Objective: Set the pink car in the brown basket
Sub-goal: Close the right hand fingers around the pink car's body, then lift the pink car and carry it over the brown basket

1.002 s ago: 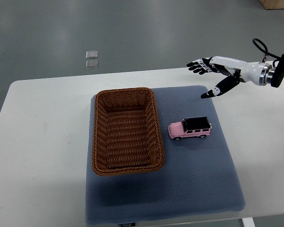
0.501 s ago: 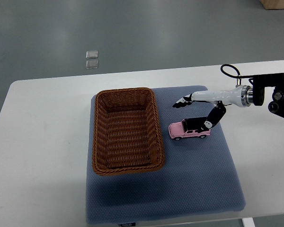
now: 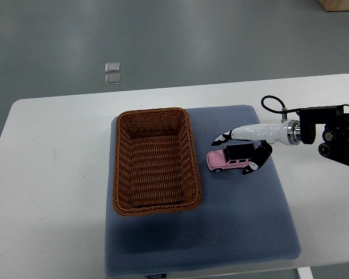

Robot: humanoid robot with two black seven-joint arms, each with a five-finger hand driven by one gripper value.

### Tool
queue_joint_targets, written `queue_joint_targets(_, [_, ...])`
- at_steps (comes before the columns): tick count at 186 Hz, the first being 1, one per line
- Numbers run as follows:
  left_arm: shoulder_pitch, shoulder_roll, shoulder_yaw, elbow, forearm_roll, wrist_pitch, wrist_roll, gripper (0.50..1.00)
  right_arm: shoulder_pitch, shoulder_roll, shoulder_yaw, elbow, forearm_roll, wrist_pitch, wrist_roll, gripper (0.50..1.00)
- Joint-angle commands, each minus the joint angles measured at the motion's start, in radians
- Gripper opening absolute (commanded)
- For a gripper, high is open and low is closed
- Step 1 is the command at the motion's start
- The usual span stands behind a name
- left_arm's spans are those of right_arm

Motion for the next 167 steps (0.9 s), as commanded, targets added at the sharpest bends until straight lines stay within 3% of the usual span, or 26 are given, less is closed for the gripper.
queue_joint_targets(1, [0.000, 0.000, -0.001, 0.000, 0.000, 0.000, 0.000, 1.000, 0.000, 0.005, -0.005, -0.004, -0.004, -0.010, -0.011, 0.889])
queue_joint_targets(25, [0.000, 0.000, -0.001, 0.000, 0.000, 0.000, 0.000, 1.000, 0.001, 0.013, -0.011, -0.007, -0.004, -0.011, -0.019, 0.860])
queue_joint_targets(53, [0.000, 0.000, -0.001, 0.000, 0.000, 0.000, 0.000, 1.000, 0.001, 0.017, -0.012, -0.024, -0.045, -0.030, -0.025, 0.752])
queue_joint_targets(70, [0.000, 0.000, 0.001, 0.000, 0.000, 0.000, 0.000, 1.000, 0.000, 0.017, -0.020, -0.039, -0.058, -0.043, -0.028, 0.629])
queue_joint_targets(85, [0.000, 0.000, 0.001, 0.000, 0.000, 0.000, 0.000, 1.000, 0.001, 0.017, -0.029, -0.041, -0.059, -0.045, -0.034, 0.570])
queue_joint_targets(93, [0.000, 0.000, -0.001, 0.000, 0.000, 0.000, 0.000, 1.000, 0.001, 0.016, -0.029, -0.041, -0.061, -0.045, -0.035, 0.500])
queue_joint_targets(128, [0.000, 0.000, 0.001, 0.000, 0.000, 0.000, 0.000, 1.000, 0.003, 0.004, -0.023, -0.041, -0.061, -0.065, -0.035, 0.500])
queue_joint_targets(167, [0.000, 0.000, 0.001, 0.000, 0.000, 0.000, 0.000, 1.000, 0.113, -0.075, 0.009, -0.024, -0.039, -0.112, -0.031, 0.500])
